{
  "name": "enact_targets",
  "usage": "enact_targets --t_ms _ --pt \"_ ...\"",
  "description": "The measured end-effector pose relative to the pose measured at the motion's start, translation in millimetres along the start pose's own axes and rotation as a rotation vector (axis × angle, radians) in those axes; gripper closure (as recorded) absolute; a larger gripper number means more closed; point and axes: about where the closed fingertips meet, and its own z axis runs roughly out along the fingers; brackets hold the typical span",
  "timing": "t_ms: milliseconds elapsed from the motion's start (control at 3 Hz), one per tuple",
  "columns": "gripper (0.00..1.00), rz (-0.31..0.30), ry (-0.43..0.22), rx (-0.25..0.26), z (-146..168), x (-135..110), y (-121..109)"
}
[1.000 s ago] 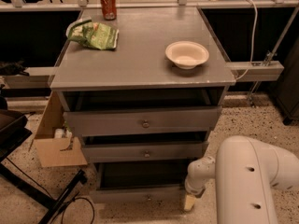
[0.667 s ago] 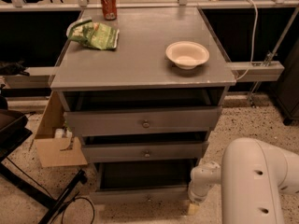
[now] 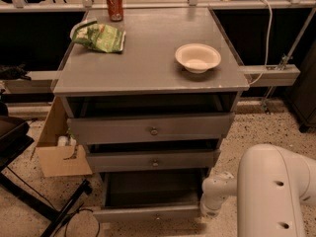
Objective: Open bottom drawer
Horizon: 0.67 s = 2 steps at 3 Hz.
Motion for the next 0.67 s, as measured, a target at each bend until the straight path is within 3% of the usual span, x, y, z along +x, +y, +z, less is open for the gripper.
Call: enact_targets --t_ms 333,667 --pt "1.0 0.0 0.0 0.0 -5.5 -0.4 0.9" --pt "1.0 0.0 0.0 -0.001 -6.9 -0.9 -0.8"
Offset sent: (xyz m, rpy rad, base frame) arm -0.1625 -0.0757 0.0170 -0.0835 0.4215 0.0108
